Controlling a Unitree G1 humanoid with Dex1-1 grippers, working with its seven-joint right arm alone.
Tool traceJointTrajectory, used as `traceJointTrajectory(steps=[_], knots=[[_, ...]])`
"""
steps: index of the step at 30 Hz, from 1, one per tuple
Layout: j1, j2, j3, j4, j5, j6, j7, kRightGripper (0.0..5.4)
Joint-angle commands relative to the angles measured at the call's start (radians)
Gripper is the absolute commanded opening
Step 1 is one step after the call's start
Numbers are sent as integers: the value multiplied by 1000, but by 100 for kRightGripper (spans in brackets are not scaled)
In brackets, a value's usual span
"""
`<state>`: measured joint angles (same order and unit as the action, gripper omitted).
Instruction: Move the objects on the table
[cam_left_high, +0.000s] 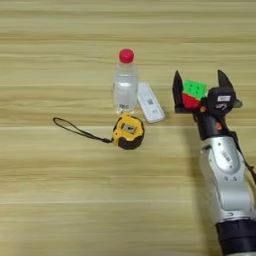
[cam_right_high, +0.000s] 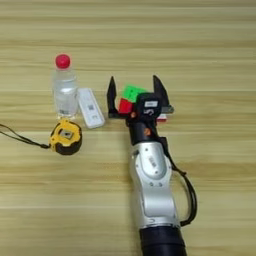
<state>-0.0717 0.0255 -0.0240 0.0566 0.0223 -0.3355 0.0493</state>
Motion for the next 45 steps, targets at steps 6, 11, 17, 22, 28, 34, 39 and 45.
traceJointTrajectory(steps=[6, 11, 17, 22, 28, 34, 39, 45], knots=[[-80, 16, -3, 9, 0, -42, -30, 539], [-122, 15, -27, 133, 10, -74, -41, 539], [-146, 15, -36, 223, 10, -119, -50, 539], [-174, 2, -58, 285, 17, -148, -54, 539], [-189, 1, -67, 332, 23, -176, -47, 539], [-188, 6, -67, 338, 26, -183, -48, 539], [-182, 8, -64, 331, 24, -180, -51, 539], [-161, 14, -55, 339, 14, -192, -50, 539]])
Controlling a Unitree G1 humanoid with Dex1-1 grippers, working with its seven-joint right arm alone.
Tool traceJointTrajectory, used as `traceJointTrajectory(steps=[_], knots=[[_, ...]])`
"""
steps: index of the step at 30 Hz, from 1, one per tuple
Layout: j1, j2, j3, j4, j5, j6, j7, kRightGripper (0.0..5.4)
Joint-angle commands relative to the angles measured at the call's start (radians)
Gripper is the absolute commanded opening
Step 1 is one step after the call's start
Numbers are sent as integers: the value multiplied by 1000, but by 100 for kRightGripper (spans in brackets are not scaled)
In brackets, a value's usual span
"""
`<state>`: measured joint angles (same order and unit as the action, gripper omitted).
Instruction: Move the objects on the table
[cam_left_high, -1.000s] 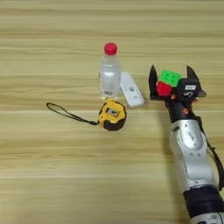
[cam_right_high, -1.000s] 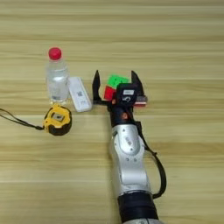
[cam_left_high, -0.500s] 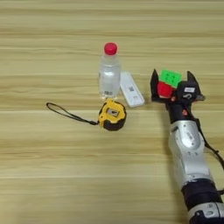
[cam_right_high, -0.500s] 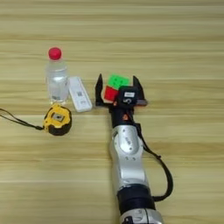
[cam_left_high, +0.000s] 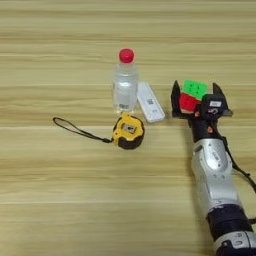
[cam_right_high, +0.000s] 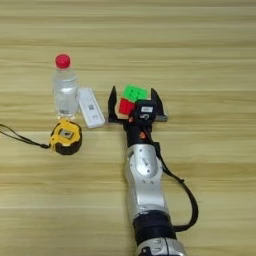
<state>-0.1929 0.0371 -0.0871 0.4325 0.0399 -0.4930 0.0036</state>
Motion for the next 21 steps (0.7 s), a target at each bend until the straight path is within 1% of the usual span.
traceJointTrajectory(steps=[1, 4, 7, 12, 21], knots=[[-32, 5, 10, -27, -3, -44, -1, 539], [-21, 12, 17, -13, -10, -61, -3, 539], [-7, 22, 32, -37, -23, -80, -7, 539], [4, 32, 36, -47, -23, -82, -14, 539], [11, 33, 42, -55, -27, -79, -29, 539]])
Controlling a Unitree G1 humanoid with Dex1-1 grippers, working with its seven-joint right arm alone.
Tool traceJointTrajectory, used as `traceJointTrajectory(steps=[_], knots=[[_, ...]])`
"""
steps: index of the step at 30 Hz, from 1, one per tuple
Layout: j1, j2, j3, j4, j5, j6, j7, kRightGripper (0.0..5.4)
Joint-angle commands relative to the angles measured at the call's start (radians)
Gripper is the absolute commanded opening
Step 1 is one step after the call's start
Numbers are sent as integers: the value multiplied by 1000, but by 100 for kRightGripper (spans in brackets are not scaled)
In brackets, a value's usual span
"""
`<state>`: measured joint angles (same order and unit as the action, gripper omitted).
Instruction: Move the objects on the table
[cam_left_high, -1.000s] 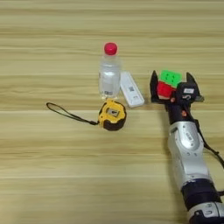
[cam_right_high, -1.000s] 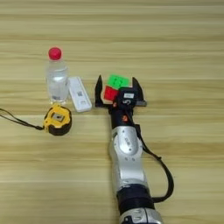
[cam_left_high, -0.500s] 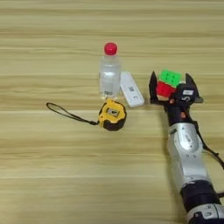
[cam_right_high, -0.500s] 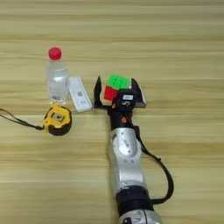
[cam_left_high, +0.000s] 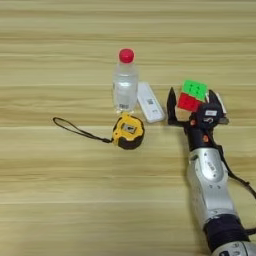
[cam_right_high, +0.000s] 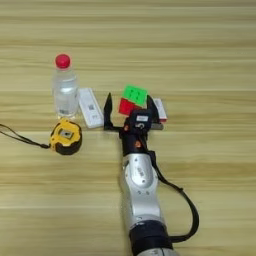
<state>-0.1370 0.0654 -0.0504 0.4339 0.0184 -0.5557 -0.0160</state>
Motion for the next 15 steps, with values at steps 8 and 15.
traceJointTrajectory(steps=[8, 15], knots=[[-44, 7, 5, -53, -14, -17, -31, 539], [-46, 10, 5, -50, -19, -16, -46, 539]])
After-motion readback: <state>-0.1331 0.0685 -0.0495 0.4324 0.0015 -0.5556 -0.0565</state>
